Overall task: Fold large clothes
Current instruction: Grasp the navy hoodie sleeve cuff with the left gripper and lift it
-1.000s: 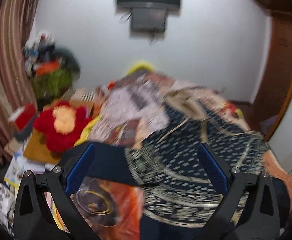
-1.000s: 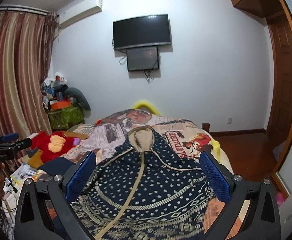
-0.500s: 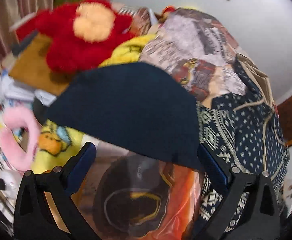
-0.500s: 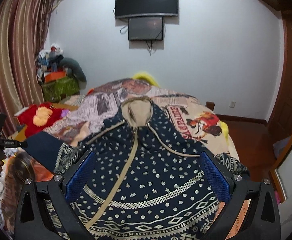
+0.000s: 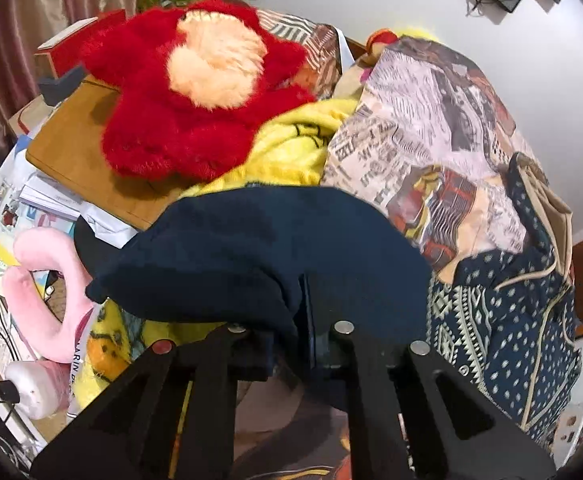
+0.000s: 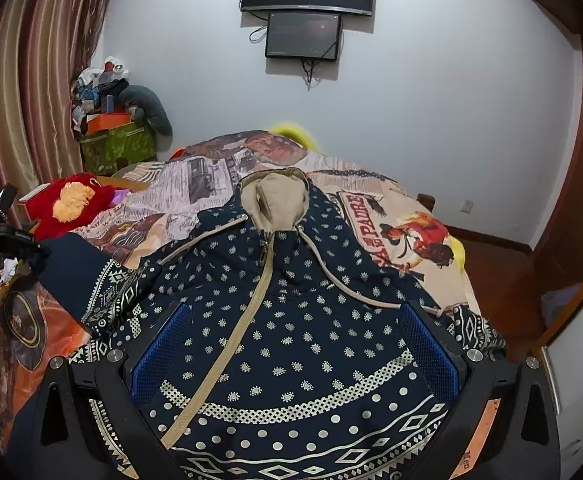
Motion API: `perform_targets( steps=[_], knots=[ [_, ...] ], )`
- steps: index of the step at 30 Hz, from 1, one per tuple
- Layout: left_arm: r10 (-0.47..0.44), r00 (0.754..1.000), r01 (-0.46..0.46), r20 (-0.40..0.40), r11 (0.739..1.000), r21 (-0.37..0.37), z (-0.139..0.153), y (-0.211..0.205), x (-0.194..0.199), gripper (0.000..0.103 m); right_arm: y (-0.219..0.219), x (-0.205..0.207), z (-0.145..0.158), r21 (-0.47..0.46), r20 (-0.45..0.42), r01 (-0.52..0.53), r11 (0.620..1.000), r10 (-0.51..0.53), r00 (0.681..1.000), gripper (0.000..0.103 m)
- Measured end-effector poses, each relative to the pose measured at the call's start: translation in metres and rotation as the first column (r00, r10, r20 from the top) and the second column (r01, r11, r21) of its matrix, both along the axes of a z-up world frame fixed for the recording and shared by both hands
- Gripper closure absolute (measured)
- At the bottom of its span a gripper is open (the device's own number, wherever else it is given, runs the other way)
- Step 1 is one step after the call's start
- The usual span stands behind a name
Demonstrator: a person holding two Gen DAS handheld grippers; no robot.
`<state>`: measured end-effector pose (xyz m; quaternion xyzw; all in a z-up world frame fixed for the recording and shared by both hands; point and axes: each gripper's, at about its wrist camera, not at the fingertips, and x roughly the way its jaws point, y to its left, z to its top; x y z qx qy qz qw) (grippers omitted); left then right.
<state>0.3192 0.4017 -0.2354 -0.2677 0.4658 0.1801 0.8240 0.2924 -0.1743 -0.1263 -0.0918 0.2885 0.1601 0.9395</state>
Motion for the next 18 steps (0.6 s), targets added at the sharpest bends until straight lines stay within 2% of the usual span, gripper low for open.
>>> perform_targets(
  steps=[3,8,14,18],
  knots=[
    [0.002,1.000,-0.003,0.018,1.000,0.010,0.014,-0.007,0.000,0.097,-0.002,0.000,0.004,0.003,0.009,0.000,1.000,0.000,1.000,0.000],
    [-0.085,0.995,0.080,0.055,0.992,0.097,0.052,-0.045,0.004,0.098,-0.007,-0.004,0.016,0.018,0.022,-0.004,1.000,0.003,1.000,0.000],
    [-0.162,0.983,0.135,0.083,0.955,0.264,0.105,-0.093,0.008,0.099,-0.016,-0.012,0.027,0.032,0.029,-0.006,0.999,0.005,1.000,0.000],
    [-0.231,0.966,0.189,0.119,0.940,0.284,0.131,-0.121,0.010,0.099,-0.024,-0.023,0.034,0.036,0.053,-0.012,0.999,0.010,0.999,0.000]
  ],
)
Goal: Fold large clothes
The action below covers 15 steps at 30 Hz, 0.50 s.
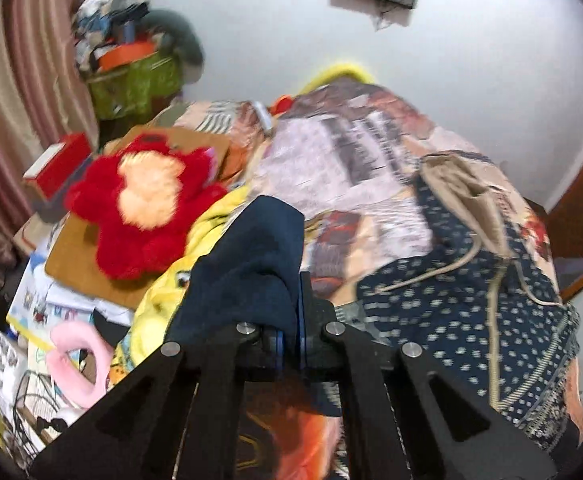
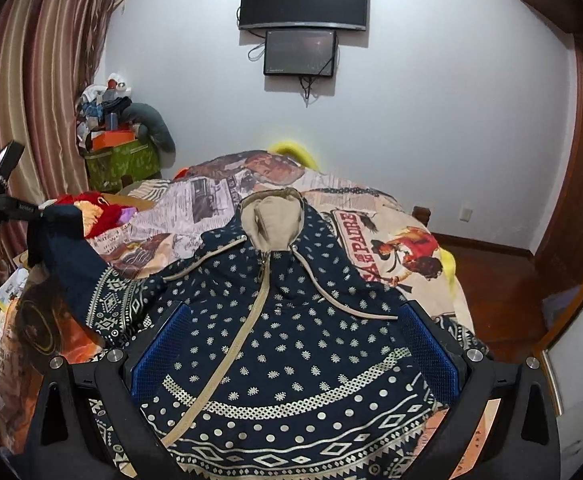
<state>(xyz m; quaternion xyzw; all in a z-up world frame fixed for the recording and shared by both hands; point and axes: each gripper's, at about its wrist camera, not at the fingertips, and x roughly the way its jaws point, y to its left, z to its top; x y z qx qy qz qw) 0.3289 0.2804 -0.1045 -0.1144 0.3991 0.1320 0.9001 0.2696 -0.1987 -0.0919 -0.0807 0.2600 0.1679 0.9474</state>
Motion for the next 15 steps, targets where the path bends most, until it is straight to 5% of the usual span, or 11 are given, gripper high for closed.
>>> perform_targets(
  steps=[8,15],
  knots=[
    [-0.221,0.974,0.222,0.043,0.974,-0.039,0.017,-0.100,0.029,0.099,-0.018,-0.006,0.012,0.022,0.012,0.006,1.000,-0.006,1.000,0.000],
    [-0.414,0.910,0.408,-0.033,0.906,-0.109,-0.033,-0.200,0.055,0.099,-0.035,-0.006,0.013,0.028,0.006,0.020,0.999,-0.020,1.000,0.000]
  ],
)
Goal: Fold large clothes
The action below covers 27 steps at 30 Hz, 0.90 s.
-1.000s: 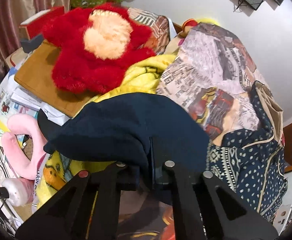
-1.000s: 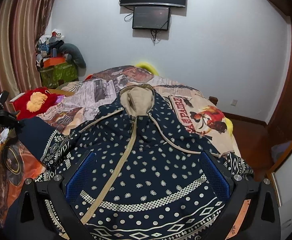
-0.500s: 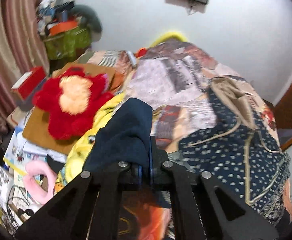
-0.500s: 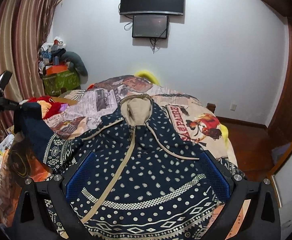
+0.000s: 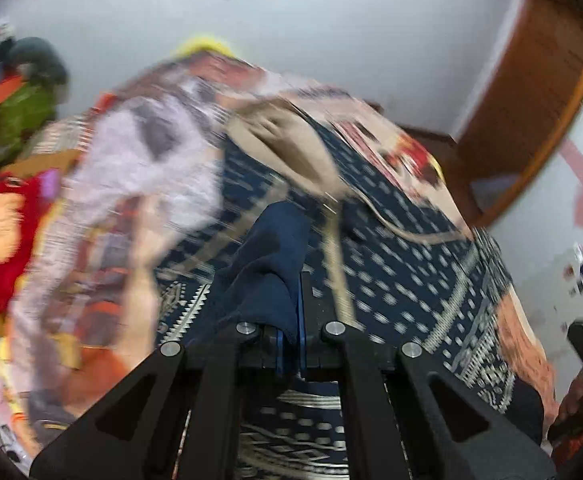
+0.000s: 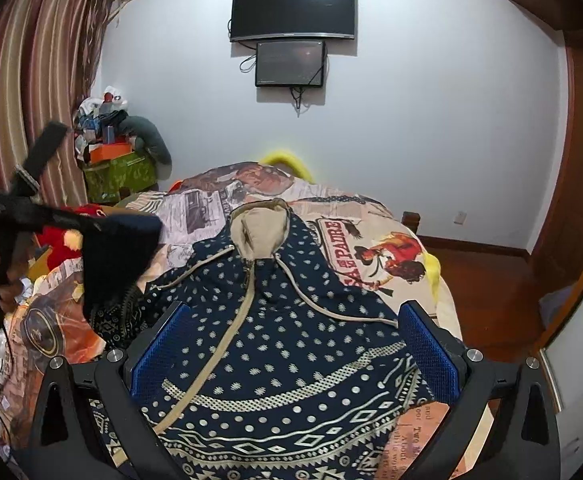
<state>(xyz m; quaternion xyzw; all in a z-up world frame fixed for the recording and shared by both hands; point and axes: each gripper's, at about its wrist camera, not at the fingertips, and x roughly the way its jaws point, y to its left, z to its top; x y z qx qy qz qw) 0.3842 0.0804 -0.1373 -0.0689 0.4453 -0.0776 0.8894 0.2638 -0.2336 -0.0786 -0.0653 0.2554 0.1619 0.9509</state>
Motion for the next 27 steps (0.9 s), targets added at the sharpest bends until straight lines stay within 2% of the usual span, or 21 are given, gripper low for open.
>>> perform_targets(
  steps=[3,7,10,12,13,16,18,20,23,27],
  knots=[
    [-0.078,0.995,0.077,-0.066,0.997,-0.020,-0.032,-0.037,0.008,0.099,-0.007,0.002,-0.002,-0.013,-0.008,0.007,1.000,-0.007,1.000,0.000],
    [-0.167,0.975,0.167,-0.143,0.986,-0.011,-0.069,-0.080,0.011,0.099,-0.016,0.006,-0.008,-0.023,-0.035,0.007,1.000,-0.008,0.999,0.000],
    [-0.201,0.965,0.206,-0.167,0.978,0.012,-0.080,-0.093,0.005,0.098,-0.018,0.013,-0.015,-0.024,-0.071,-0.006,1.000,0.004,0.997,0.000],
    [-0.219,0.959,0.229,-0.183,0.973,0.039,-0.080,-0.096,0.000,0.094,-0.016,0.019,-0.021,-0.021,-0.106,-0.021,1.000,0.018,0.994,0.000],
    [-0.230,0.952,0.242,-0.201,0.970,0.037,-0.078,-0.095,-0.004,0.087,-0.015,0.021,-0.024,-0.019,-0.120,-0.026,0.999,0.024,0.993,0.000],
    [-0.225,0.952,0.232,-0.208,0.973,0.010,-0.063,-0.076,-0.014,0.078,-0.007,0.031,-0.032,-0.014,-0.172,-0.049,0.999,0.046,0.984,0.000],
    [-0.201,0.963,0.206,-0.183,0.979,0.010,-0.049,-0.057,-0.022,0.066,0.001,0.036,-0.033,-0.009,-0.188,-0.073,0.997,0.070,0.980,0.000],
    [-0.151,0.979,0.156,-0.138,0.987,0.027,-0.030,-0.030,-0.034,0.046,0.011,0.038,-0.034,-0.008,-0.193,-0.097,0.995,0.094,0.977,0.000],
    [-0.073,0.994,0.079,-0.079,0.995,0.066,-0.010,0.012,-0.052,0.040,0.032,0.042,-0.034,-0.009,-0.206,-0.142,0.990,0.137,0.969,0.000],
    [0.019,0.996,-0.007,-0.086,0.990,0.138,-0.012,0.059,-0.067,0.039,0.071,0.045,-0.039,-0.025,-0.236,-0.229,0.973,0.217,0.947,0.000]
  ],
)
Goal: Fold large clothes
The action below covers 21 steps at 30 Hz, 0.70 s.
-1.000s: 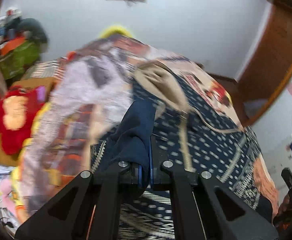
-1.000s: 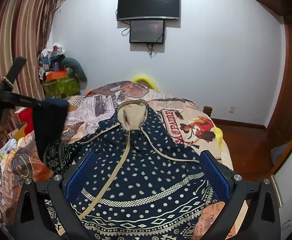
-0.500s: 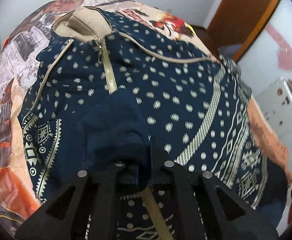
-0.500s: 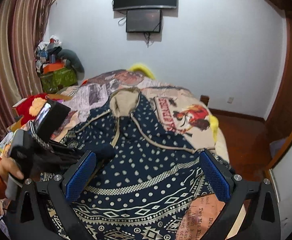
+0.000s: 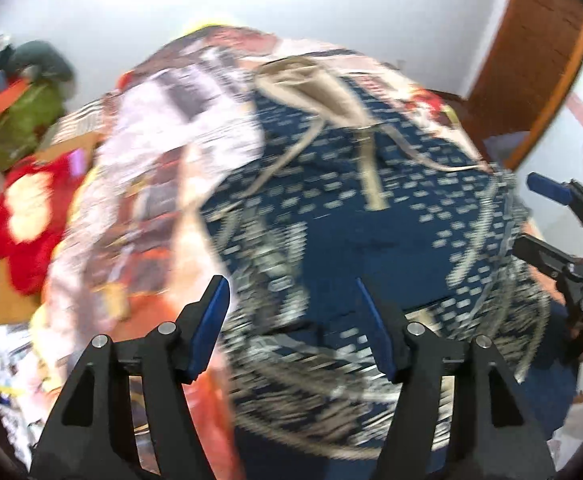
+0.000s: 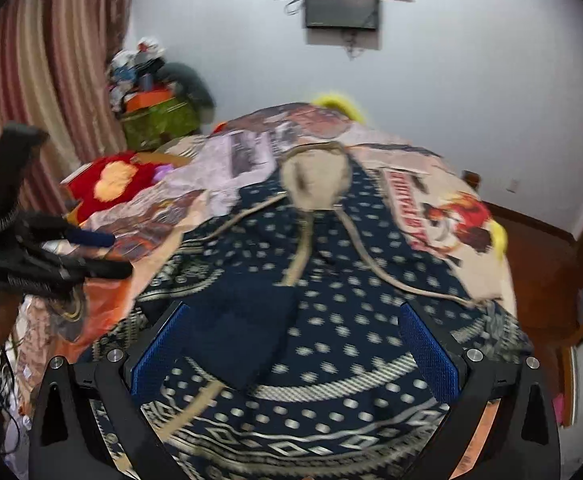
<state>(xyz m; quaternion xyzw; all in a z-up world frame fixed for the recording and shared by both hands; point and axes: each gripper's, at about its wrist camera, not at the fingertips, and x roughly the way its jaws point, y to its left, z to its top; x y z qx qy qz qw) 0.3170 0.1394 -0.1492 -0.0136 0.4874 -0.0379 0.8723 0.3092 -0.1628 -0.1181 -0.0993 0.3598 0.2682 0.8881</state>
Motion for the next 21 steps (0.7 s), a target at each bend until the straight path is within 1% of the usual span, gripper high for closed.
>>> perform_targets(
  steps=[3,6,8,9,13,14,17,19,21],
  knots=[
    [0.038,0.998,-0.038,-0.045,0.999,0.009,-0.019,0.025,-0.009,0.039,0.031,-0.001,-0.013,-0.042,-0.034,-0.067,0.997,0.066,0.997,0.000],
    [0.055,0.993,-0.053,-0.107,0.998,0.025,-0.049,0.039,-0.014,0.039,0.064,-0.002,-0.036,-0.102,-0.085,-0.145,0.984,0.137,0.987,0.003],
    [0.053,0.988,-0.049,-0.144,0.998,0.026,-0.071,0.043,-0.016,0.039,0.082,-0.001,-0.053,-0.140,-0.127,-0.192,0.971,0.174,0.976,0.010],
    [0.051,0.986,-0.048,-0.160,0.999,0.021,-0.080,0.043,-0.017,0.039,0.091,0.000,-0.064,-0.158,-0.154,-0.218,0.963,0.194,0.969,0.012],
    [0.033,0.972,-0.034,-0.232,0.999,-0.002,-0.119,0.039,-0.011,0.039,0.115,0.008,-0.098,-0.210,-0.232,-0.273,0.939,0.223,0.947,0.025],
    [0.029,0.970,-0.031,-0.241,1.000,-0.004,-0.126,0.038,-0.010,0.039,0.119,0.011,-0.105,-0.222,-0.252,-0.282,0.933,0.225,0.941,0.031],
    [0.019,0.968,-0.029,-0.251,0.999,-0.036,-0.140,0.034,-0.002,0.039,0.131,0.017,-0.126,-0.260,-0.299,-0.303,0.917,0.222,0.928,0.041],
    [0.017,0.970,-0.031,-0.242,0.998,-0.054,-0.144,0.032,0.005,0.039,0.134,0.021,-0.134,-0.263,-0.314,-0.311,0.913,0.224,0.923,0.046],
    [0.013,0.974,-0.026,-0.228,0.998,-0.056,-0.146,0.029,0.010,0.039,0.135,0.022,-0.136,-0.254,-0.314,-0.314,0.915,0.229,0.921,0.050]
  ],
)
